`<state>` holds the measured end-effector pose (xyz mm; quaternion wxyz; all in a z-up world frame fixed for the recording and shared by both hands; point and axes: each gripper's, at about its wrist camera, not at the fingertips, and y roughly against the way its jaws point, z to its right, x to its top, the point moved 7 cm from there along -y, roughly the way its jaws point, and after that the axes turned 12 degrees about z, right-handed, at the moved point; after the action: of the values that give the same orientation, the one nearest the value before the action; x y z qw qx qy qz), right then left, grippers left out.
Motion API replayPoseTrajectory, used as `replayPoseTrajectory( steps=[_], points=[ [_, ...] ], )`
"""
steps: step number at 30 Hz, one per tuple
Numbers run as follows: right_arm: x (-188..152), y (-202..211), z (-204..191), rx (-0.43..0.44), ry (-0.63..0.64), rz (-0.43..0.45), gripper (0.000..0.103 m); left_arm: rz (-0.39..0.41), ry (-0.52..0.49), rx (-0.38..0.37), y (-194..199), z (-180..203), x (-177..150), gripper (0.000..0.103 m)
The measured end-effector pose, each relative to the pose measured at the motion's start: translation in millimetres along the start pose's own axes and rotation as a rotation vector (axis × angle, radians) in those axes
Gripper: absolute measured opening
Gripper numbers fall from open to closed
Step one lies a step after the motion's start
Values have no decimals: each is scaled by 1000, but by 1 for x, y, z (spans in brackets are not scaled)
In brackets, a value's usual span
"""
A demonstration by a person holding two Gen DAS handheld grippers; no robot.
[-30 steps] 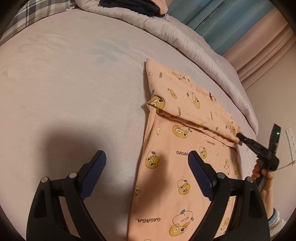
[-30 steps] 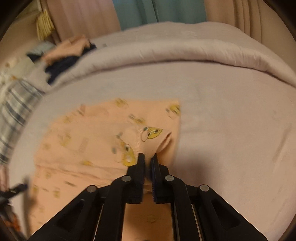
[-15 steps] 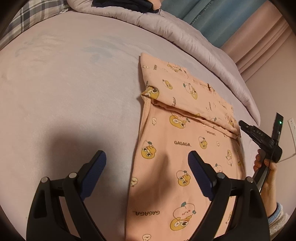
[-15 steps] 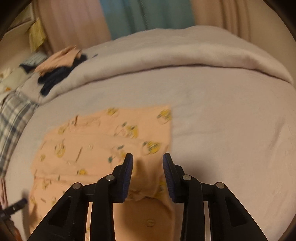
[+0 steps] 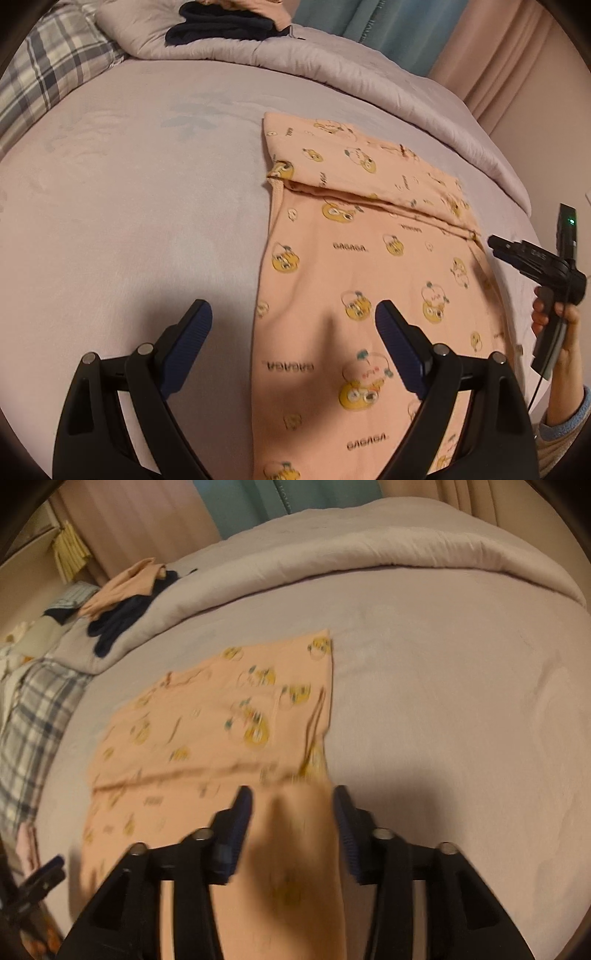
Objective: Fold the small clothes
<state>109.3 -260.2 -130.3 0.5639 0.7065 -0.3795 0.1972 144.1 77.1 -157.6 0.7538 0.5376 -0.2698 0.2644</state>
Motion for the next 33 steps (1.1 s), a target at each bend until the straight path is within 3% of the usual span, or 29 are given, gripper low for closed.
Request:
replayPoseTrajectory(
  steps=[3,9,18,25,33],
  points=[
    [-19,19,5,44,-42,-17,52,-2,-16,1,7,6,-8,90],
    [-52,45,8,47,-53,-42,61,-5,-51,7,22,12,-25,90],
    [-81,70,16,74,-69,-69,61,-31,-33,-10,33,15,-50,90],
    [-106,74,11,202,-135,-119,62,-116,69,-75,17,10,-77,90],
    [-120,89,17,311,-216,-152,62,-117,79,-142,31,17,-87,90]
  ],
)
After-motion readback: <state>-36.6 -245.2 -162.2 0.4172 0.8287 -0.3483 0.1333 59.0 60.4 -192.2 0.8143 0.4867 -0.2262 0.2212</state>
